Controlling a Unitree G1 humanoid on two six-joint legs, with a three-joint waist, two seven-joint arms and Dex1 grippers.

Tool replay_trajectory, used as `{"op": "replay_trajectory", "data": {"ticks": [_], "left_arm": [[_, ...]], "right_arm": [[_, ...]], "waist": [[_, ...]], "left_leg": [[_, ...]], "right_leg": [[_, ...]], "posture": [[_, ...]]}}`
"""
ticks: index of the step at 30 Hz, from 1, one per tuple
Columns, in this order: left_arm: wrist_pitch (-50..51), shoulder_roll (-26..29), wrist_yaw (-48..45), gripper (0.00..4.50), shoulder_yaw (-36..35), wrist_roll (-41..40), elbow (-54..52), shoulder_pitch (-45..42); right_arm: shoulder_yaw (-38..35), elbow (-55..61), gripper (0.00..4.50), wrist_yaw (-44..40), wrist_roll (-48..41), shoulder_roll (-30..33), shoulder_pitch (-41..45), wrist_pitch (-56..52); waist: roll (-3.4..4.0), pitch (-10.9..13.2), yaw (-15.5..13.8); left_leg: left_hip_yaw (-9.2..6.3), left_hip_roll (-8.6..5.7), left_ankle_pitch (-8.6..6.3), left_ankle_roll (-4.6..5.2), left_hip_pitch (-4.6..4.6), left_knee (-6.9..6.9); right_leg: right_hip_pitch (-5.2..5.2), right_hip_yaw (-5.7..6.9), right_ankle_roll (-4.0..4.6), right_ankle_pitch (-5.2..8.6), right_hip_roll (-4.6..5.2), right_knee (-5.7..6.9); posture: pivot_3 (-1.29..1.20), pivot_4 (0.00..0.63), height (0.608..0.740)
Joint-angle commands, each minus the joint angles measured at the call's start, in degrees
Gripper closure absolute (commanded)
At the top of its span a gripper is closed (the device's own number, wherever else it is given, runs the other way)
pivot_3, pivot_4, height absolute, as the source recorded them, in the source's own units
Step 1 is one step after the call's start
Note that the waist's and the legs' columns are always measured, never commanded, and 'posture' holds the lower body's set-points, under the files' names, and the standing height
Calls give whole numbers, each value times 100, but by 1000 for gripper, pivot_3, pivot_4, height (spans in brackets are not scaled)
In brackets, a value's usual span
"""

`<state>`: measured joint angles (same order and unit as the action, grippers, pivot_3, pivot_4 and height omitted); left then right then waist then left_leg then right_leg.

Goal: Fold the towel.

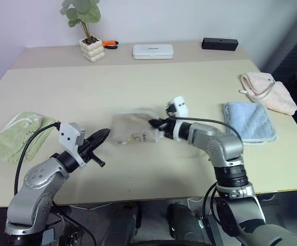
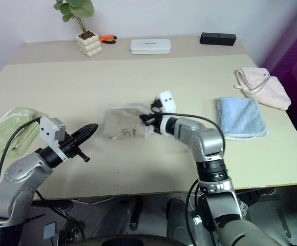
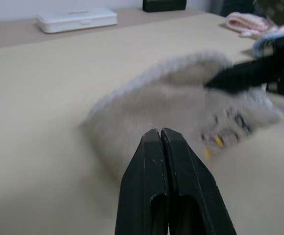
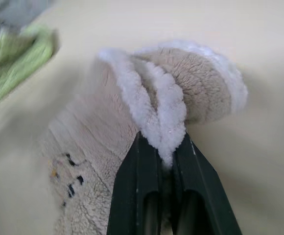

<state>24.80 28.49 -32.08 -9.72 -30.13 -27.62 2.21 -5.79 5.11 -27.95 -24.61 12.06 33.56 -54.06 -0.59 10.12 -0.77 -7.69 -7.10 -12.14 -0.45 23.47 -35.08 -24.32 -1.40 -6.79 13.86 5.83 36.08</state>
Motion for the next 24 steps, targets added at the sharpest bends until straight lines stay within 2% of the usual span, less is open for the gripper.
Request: {"op": "replay_trajectory", "data": {"ticks": [1, 3, 6, 9, 11, 19, 23, 24], "left_arm": [[-35, -86, -124, 4500, 280, 21, 210, -395], [-83, -156, -281, 4500, 508, 74, 525, -750], [-155, -246, -467, 4500, 700, 118, 890, -1149], [-231, -362, -646, 4500, 874, 166, 1275, -1554], [-279, -410, -744, 4500, 935, 196, 1454, -1698], [-454, -489, -1098, 4500, 1045, 310, 1913, -1827], [-493, -559, -1130, 4500, 1104, 370, 1921, -1812], [-487, -580, -1122, 4500, 1113, 376, 1912, -1806]], "right_arm": [[-1321, 512, 4480, 554, -367, 398, 389, 177], [-2118, 617, 4480, 1034, -553, 637, 497, 47], [-2908, 756, 4480, 1597, -849, 795, 483, -256], [-4014, 1058, 4480, 2406, -1243, 649, 191, -718], [-4494, 1402, 4480, 2838, -1477, 480, -112, -1144], [-5253, 2418, 4480, 3789, -1972, -54, -1172, -2008], [-5307, 2381, 4480, 4009, -2106, -60, -1208, -1878], [-5316, 2350, 4166, 4027, -2122, -14, -1196, -1814]], "waist": [[1, 1, -13], [2, 1, -14], [1, 1, 12], [2, 0, 24], [7, -1, 26], [40, 2, 36], [46, 5, 40], [46, 5, 39]], "left_leg": [[0, -1, 0, 0, 0, 0], [0, -2, 0, 0, 3, -1], [-1, 0, 0, 1, 4, 4], [-1, 6, -2, 1, 4, 8], [-1, 7, -2, 0, 3, 8], [3, 7, -1, 2, 3, 1], [8, 4, -1, 3, 3, -2], [9, 3, -1, 3, 3, -2]], "right_leg": [[1, 0, 0, 0, 0, -1], [1, 2, 0, 0, 1, -1], [1, 4, -1, 0, 2, -2], [-4, 3, -3, -1, 3, 1], [-4, 3, -2, -1, 3, 5], [-2, -4, -1, -1, 3, 5], [-1, -5, -2, 0, 3, 3], [0, -6, -1, 0, 3, 3]], "posture": [[0, 150, 740], [0, 150, 740], [0, 150, 740], [0, 150, 740], [0, 150, 740], [0, 150, 740], [0, 150, 740], [0, 150, 740]]}}
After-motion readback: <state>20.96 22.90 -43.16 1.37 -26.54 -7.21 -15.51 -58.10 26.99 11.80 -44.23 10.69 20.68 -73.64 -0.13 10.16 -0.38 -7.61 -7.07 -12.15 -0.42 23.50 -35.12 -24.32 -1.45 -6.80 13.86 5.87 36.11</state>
